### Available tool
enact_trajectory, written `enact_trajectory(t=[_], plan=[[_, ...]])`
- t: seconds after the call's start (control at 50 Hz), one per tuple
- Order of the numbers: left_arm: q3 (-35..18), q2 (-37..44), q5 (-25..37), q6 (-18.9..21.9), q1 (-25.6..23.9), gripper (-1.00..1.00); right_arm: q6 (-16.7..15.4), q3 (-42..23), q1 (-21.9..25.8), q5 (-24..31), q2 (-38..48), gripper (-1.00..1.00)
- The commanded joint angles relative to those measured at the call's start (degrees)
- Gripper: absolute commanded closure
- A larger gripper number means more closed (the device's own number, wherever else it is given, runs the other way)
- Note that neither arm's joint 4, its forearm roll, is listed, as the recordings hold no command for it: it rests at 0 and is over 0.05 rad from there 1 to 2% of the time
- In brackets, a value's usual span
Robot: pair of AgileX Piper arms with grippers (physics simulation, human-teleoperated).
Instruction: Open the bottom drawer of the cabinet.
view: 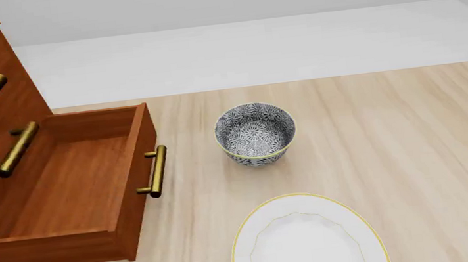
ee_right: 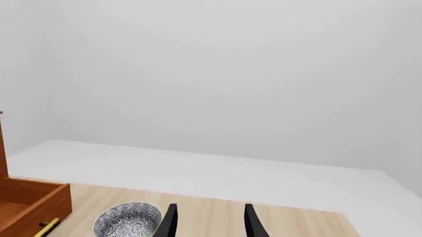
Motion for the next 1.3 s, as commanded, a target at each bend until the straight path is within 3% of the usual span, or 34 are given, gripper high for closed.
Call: enact_trajectory(t=[0.02,0.12,0.32,0.36,0.42,0.46,0.5,0.56,0.92,1.12,1.3], plan=[[0.4,-6.1,-0.5,3.2,-0.4,-1.0,-2.0,-5.7,1.3,1.7,1.2,-1.0],[0.6,-10.2,-0.7,5.9,-1.6,-1.0,-2.6,-7.8,1.6,2.4,1.7,-1.0],[-3.2,-14.6,-0.1,6.3,-1.0,-1.0,-3.5,-13.4,2.5,4.3,2.2,-1.0],[-3.7,-15.8,-0.5,8.2,-1.3,-1.0,-3.5,-15.2,2.7,4.9,2.5,-1.0],[-5.1,-16.4,-0.4,6.8,-1.1,-1.0,-3.9,-17.1,3.1,5.5,2.7,-1.0],[-5.2,-17.9,-1.0,9.5,-2.0,-1.0,-3.9,-18.6,3.3,6.2,2.7,-1.0],[-6.3,-18.4,-0.8,7.5,-0.8,-1.0,-4.3,-20.1,3.6,7.0,2.6,-1.0],[-6.6,-18.6,-0.5,9.4,-1.4,-1.0,-4.4,-21.4,3.8,7.8,2.3,-1.0],[-12.4,-20.3,2.7,11.4,-0.5,-1.0,-6.9,-24.9,6.6,13.7,-0.8,-1.0],[-13.3,-20.3,4.2,14.1,-0.4,-1.0,-7.5,-26.1,6.0,17.9,-2.6,-1.0],[-15.7,-20.3,8.0,13.6,1.0,-1.0,-7.8,-29.2,5.8,21.0,-2.7,-1.0]])
